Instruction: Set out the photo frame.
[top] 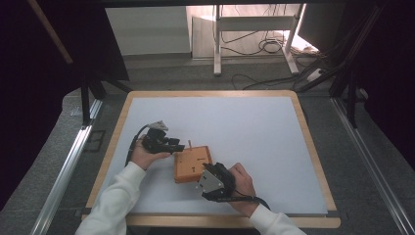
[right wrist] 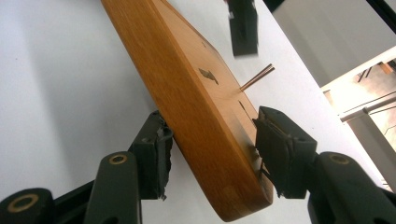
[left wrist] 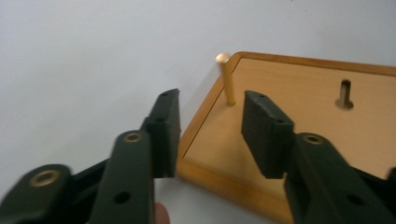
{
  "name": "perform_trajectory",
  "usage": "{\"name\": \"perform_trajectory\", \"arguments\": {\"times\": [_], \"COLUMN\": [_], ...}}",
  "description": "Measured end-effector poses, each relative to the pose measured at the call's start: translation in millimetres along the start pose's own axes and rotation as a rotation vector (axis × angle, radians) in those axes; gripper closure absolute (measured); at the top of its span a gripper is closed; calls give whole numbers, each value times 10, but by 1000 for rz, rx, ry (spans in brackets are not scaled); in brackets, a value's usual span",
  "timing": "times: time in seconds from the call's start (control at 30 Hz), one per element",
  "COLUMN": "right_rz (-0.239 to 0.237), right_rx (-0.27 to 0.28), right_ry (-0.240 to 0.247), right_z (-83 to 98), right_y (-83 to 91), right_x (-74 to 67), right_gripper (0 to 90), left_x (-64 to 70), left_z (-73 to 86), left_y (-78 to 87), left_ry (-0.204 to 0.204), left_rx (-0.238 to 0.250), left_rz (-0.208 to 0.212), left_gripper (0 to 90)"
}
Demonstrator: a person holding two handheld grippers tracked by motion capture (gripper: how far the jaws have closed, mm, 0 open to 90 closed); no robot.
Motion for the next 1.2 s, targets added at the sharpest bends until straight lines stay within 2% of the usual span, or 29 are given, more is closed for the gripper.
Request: {"name": "perform_trajectory", "arguments": {"times": [0.03, 0.07, 0.13, 0.17, 0.27, 0.33, 0.43, 0.57, 0.63, 0.73, 0.9, 0.97, 1.03, 1.2], "right_rz": [2, 0, 0, 1, 1, -1, -1, -2, -2, -8, -14, -13, -5, -2], "right_rx": [1, 0, -1, -2, -1, 1, -1, -2, -2, -5, -7, -12, -14, -19], "right_ry": [4, 5, 6, 7, 9, 9, 8, 9, 11, 4, 15, 23, 32, 53], "right_z": [-1, 0, 1, 1, 4, 5, 4, 4, 2, 3, 3, 1, -20, -80], "right_y": [-1, -2, -2, -2, -3, -3, -2, -2, -3, 1, 2, 4, 11, 31], "right_x": [1, -5, -6, -8, -8, -6, -3, -4, -1, 2, 15, 20, 42, 110], "right_gripper": [467, 467, 467, 467, 467, 467, 467, 466, 466, 466, 467, 477, 493, 526], "left_x": [-11, -11, -13, -8, 22, 47, 89, 112, 125, 120, 121, 96, 68, 29], "left_z": [42, 72, 130, 158, 247, 308, 409, 497, 510, 530, 548, 561, 579, 587], "left_y": [36, 57, 84, 98, 135, 162, 177, 187, 180, 152, 95, 77, 75, 99], "left_ry": [5, 9, 8, 7, 5, 21, 27, 9, 11, -1, -8, -7, 14, 37], "left_rx": [10, 18, 15, 17, 20, 33, 30, 15, 14, -8, -29, -31, -22, 0], "left_rz": [-8, -12, -29, -43, -80, -88, -82, -125, -126, -157, -154, -177, -183, -181], "left_gripper": [515, 456, 430, 386, 350, 319, 313, 312, 312, 312, 312, 312, 317, 325]}}
Point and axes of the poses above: each handheld gripper's, and its own axes: y roughly backward along the jaws, z roughly out of its underside, x roughly to its right, the point moved 8 cm from there along -y, roughly forward along the jaws, and after that the axes turned 12 degrees about -x, right-handed, at the moved point
